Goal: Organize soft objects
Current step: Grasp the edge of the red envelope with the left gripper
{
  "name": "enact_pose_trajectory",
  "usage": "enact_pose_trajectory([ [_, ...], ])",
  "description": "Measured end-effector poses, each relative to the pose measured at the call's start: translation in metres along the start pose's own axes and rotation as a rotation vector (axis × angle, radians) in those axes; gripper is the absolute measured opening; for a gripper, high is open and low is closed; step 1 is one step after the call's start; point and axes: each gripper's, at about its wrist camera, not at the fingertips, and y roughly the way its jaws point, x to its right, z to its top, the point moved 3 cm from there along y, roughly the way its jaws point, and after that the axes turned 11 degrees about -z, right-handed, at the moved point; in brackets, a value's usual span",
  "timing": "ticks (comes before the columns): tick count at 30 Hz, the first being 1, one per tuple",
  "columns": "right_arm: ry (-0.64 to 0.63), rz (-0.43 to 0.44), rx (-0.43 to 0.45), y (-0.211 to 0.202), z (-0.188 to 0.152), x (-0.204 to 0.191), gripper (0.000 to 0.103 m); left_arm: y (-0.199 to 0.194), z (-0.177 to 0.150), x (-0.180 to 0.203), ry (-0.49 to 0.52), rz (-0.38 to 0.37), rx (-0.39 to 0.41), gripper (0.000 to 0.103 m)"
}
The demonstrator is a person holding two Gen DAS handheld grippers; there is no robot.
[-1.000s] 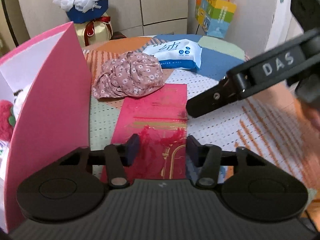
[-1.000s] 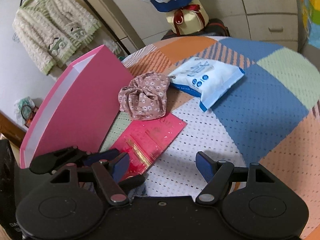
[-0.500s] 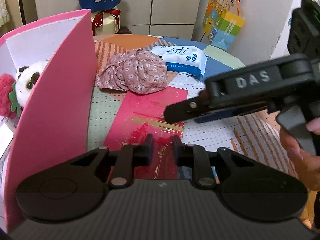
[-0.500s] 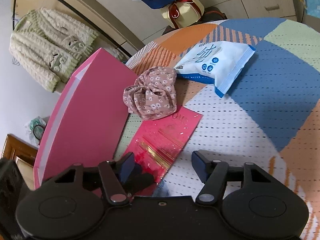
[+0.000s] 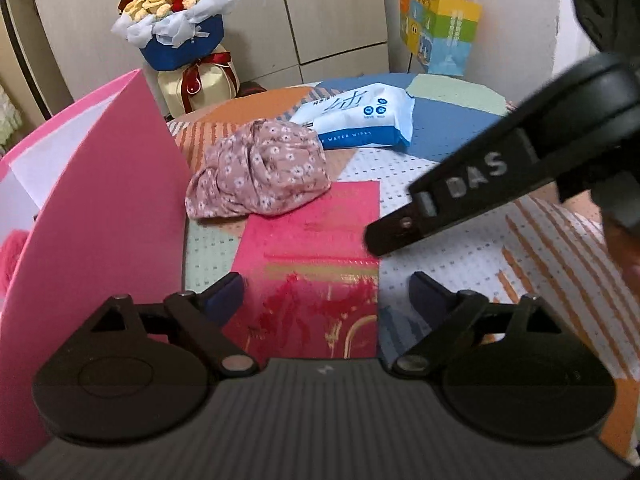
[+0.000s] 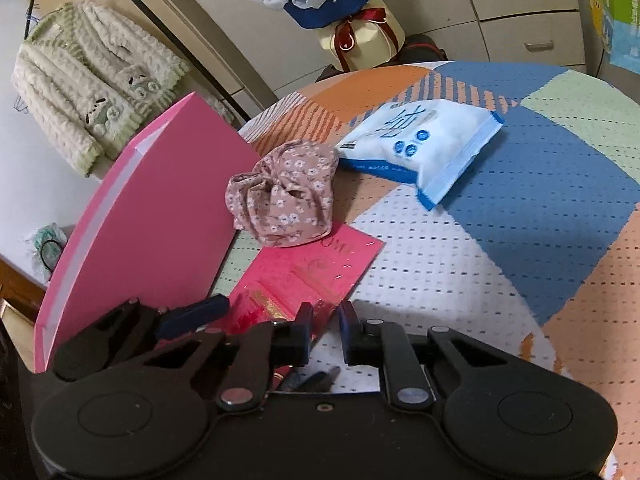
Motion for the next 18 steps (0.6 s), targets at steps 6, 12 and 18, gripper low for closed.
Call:
enact_pose_trajectory([
  [6, 0.015, 0.000, 0.029, -0.006, 0.008, 0.018, 0.022, 0.014, 0.013, -0.006, -0.040, -0.043, -0.062, 0.102],
  [12, 0.005, -0.009, 0.049, -0.012, 0.004, 0.028, 0.023, 0.017, 0.016, -0.015, -0.120, -0.092, -0.094, 0.094],
  [18, -0.074, -0.021, 0.067, -0.025, -0.011, 0.028, 0.027, 0.005, 0.016, -0.010, -0.173, -0.183, -0.094, 0.067],
])
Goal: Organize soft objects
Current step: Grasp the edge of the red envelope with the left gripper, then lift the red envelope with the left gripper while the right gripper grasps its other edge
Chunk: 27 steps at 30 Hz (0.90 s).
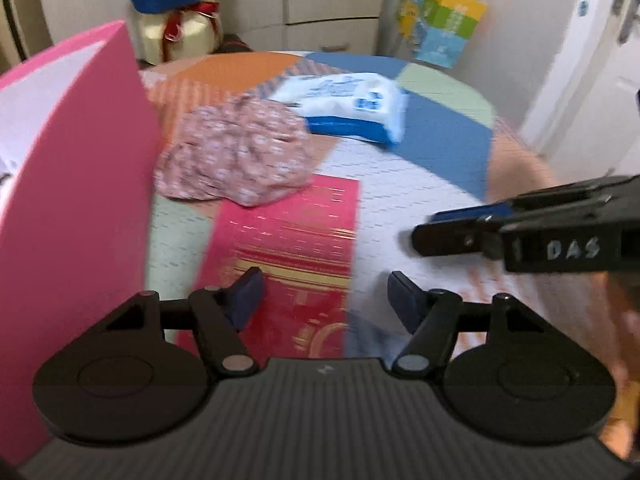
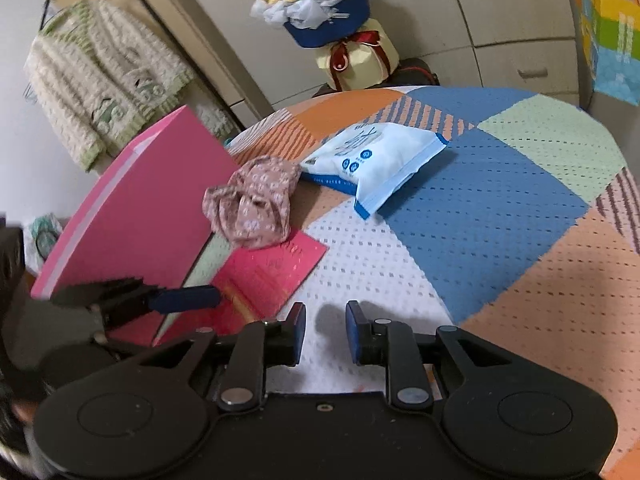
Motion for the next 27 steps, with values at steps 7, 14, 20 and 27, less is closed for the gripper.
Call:
enact_pose_trajectory([
  [7, -0.031, -0.015, 0.048, -0.025, -0.023, 0.012, 0.032, -0.001, -0.004, 0.010, -0.069, -0.105, 0.028, 0.067],
  [14, -0.111, -0.044, 0.105, -0.052, -0.053, 0.010, 0.041, -0.001, -0.004, 0.010, -0.189, -0.253, 0.014, 0.067],
  [20, -0.198, -0.071, 0.139, -0.060, -0.074, -0.025, 0.067, -0.009, -0.002, 0.011, -0.116, -0.143, 0.096, 0.072],
  [27, -0.261, -0.100, 0.172, -0.053, -0.090, -0.059, 0.086, 0.001, -0.005, 0.001, -0.086, -0.023, 0.056, 0.085],
])
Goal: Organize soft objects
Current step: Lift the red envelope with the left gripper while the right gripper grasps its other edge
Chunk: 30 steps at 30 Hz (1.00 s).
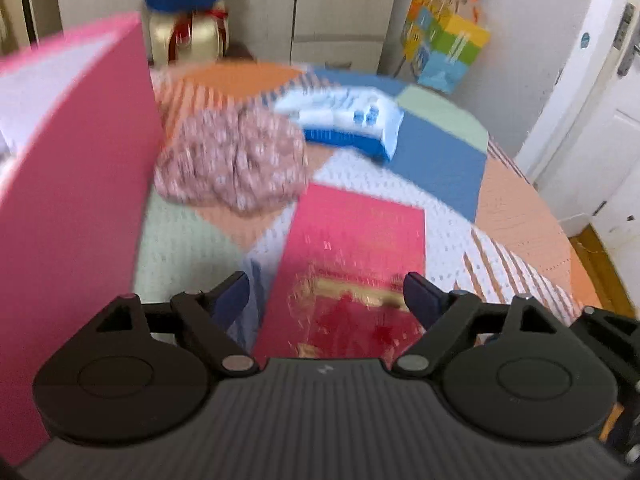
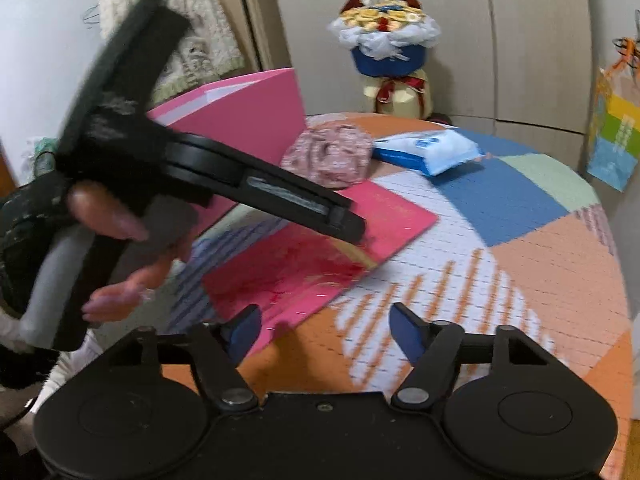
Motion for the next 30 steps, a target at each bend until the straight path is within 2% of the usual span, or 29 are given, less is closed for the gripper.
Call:
enact_pose_trajectory([
  [1, -0.008, 0.015, 0.002, 0.002, -0.001, -0.003, 0.091, -0.002, 0.000, -0.002, -0.006, -0.006, 0.006, 0.085],
  [3, -0.024, 0.012, -0.001, 0.005, -0.002, -0.007, 0.092, -0.006, -0.001, -0.003, -0.033, -0.049, -0.018, 0.085],
  [6, -0.073, -0.013, -0.008, 0.008, -0.006, -0.012, 0.092, -0.010, -0.002, -0.006, -0.143, -0.185, -0.058, 0.083],
  [8, -0.124, -0.019, -0.009, 0.008, -0.009, -0.016, 0.094, -0.011, -0.004, -0.005, -0.173, -0.220, -0.071, 0.080],
  [11, -0.206, -0.035, 0.009, 0.008, -0.014, -0.026, 0.100, -0.009, -0.007, -0.001, -0.142, -0.196, -0.058, 0.070],
  [13, -0.176, -0.034, 0.000, 0.011, -0.014, -0.023, 0.103, -0.008, -0.010, 0.002, -0.117, -0.181, -0.044, 0.068],
  [18, -0.136, -0.054, 0.037, 0.015, -0.014, -0.024, 0.103, -0.012, -0.018, 0.005, -0.079, -0.171, -0.037, 0.068],
  [21, -0.123, -0.058, 0.045, 0.014, -0.016, -0.023, 0.103, -0.016, -0.018, 0.001, -0.114, -0.199, -0.055, 0.068],
  [26, -0.108, -0.065, 0.072, 0.011, -0.020, -0.023, 0.103, -0.021, -0.022, 0.002, -0.078, -0.227, -0.081, 0.068],
  [27, -0.103, -0.066, 0.077, 0.010, -0.021, -0.023, 0.102, -0.021, -0.023, 0.002, -0.076, -0.234, -0.085, 0.068],
  [30, -0.069, -0.076, 0.100, 0.005, -0.024, -0.019, 0.091, -0.024, -0.024, -0.001, -0.099, -0.274, -0.104, 0.069],
])
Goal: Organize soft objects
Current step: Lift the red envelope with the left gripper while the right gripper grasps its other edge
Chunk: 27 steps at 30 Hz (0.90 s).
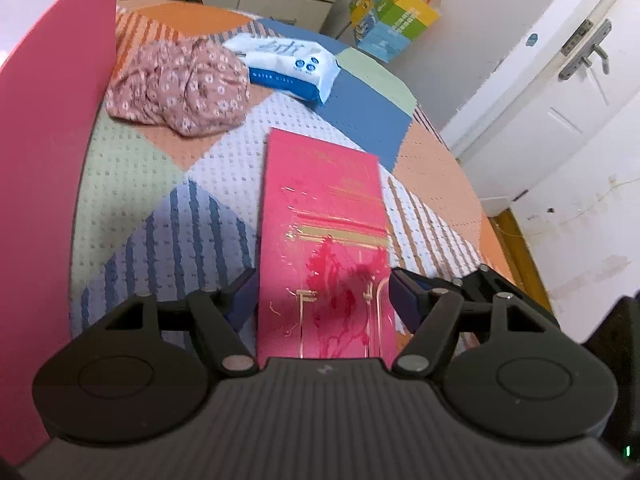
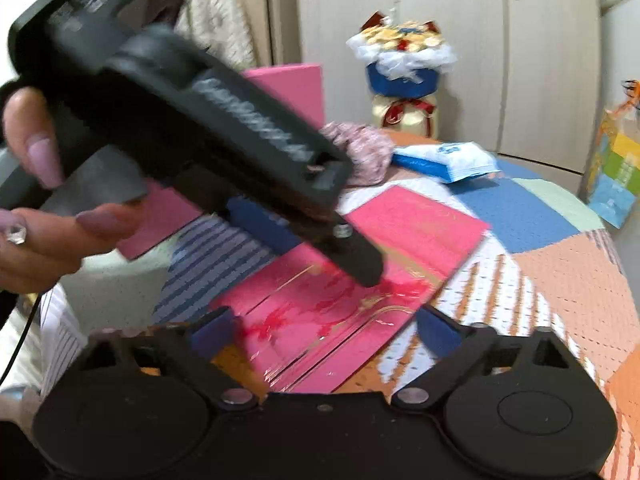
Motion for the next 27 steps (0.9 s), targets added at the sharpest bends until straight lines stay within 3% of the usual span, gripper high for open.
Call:
enact_pose_trajectory([
  [3, 0.055, -0.004, 0.009, 0.000, 0.002, 0.013, 0.079, -0.002, -0.002, -0.003, -0.006, -0.035, 0.005, 0.068],
  [5, 0.066, 0.009, 0.017, -0.001, 0.000, 0.017, 0.079, -0.004, -0.003, -0.003, -0.010, -0.044, 0.015, 0.068],
  [6, 0.064, 0.011, 0.023, -0.001, -0.001, 0.017, 0.079, -0.004, -0.003, -0.003, -0.010, -0.045, 0.018, 0.067],
  [9, 0.043, 0.031, 0.018, 0.001, -0.003, 0.010, 0.103, -0.006, -0.004, -0.003, -0.042, -0.096, 0.018, 0.063],
  [14, 0.038, -0.030, -0.016, 0.006, 0.003, 0.001, 0.103, -0.004, -0.007, -0.002, -0.064, -0.086, 0.011, 0.061],
  [21, 0.095, -0.139, -0.106, 0.014, 0.014, 0.007, 0.103, -0.006, -0.007, 0.010, -0.092, -0.190, -0.007, 0.061],
  [23, 0.066, -0.177, -0.106, 0.016, 0.014, 0.007, 0.103, -0.007, -0.006, 0.019, -0.053, -0.177, 0.006, 0.061],
  [27, 0.095, -0.163, -0.107, 0.014, 0.012, 0.011, 0.103, -0.008, -0.004, 0.023, -0.031, -0.155, 0.029, 0.059],
])
